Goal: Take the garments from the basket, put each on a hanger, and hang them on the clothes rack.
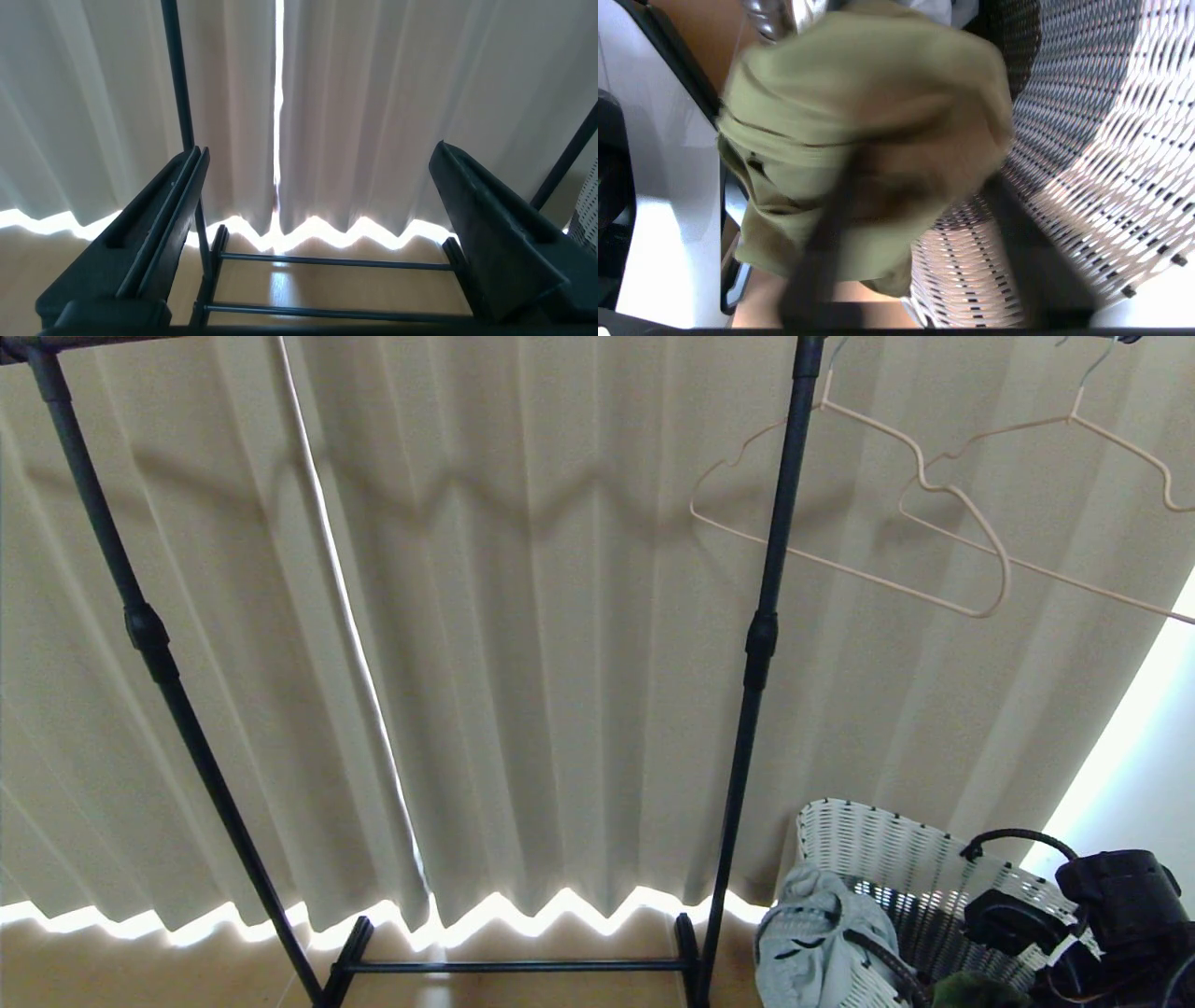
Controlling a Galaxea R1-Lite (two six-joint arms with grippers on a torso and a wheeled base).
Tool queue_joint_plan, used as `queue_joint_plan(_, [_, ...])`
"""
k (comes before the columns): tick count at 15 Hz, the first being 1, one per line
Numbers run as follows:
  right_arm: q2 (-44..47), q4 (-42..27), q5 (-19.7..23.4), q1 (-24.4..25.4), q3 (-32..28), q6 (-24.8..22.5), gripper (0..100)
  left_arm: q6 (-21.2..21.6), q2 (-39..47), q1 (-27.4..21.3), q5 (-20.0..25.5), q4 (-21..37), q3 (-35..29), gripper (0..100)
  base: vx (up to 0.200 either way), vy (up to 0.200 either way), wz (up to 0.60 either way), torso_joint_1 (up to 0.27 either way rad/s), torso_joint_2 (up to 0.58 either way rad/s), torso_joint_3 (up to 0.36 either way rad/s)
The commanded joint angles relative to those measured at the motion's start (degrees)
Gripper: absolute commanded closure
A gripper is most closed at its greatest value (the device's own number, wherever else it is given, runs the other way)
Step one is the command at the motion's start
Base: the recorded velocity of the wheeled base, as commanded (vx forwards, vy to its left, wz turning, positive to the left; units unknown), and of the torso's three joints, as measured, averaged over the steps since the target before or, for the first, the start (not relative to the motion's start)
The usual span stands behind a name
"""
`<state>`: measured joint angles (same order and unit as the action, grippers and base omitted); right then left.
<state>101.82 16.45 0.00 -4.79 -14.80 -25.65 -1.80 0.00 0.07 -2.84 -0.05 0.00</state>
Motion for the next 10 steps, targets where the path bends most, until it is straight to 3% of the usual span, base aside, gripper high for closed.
queue_joint_plan(1, [-2.8,-0.3,0.1,0.2,0.2,0.0,100,0.0,0.0,0.0,-0.1,0.0,0.0,0,0.000,0.000,0.00,0.000,0.00,0.000])
queue_joint_plan(6, [-16.3,-0.4,2.0,0.2,3.4,0.0,100,0.0,0.0,0.0,-0.1,0.0,0.0,0,0.000,0.000,0.00,0.000,0.00,0.000])
queue_joint_plan(7, [-20.7,-0.2,4.9,0.2,4.2,0.0,100,0.0,0.0,0.0,-0.1,0.0,0.0,0,0.000,0.000,0.00,0.000,0.00,0.000])
queue_joint_plan(8, [-20.7,-0.2,4.9,0.2,4.2,0.0,100,0.0,0.0,0.0,-0.1,0.0,0.0,0,0.000,0.000,0.00,0.000,0.00,0.000])
queue_joint_plan(9, [-31.1,-0.8,11.2,0.1,4.4,1.0,100,0.0,0.0,0.0,-0.1,0.0,0.0,0,0.000,0.000,0.00,0.000,0.00,0.000])
queue_joint_plan(10, [-35.3,-0.7,13.1,0.1,4.4,3.3,100,0.0,0.0,0.0,0.0,0.0,0.0,0,0.000,0.000,0.00,0.000,0.00,0.000])
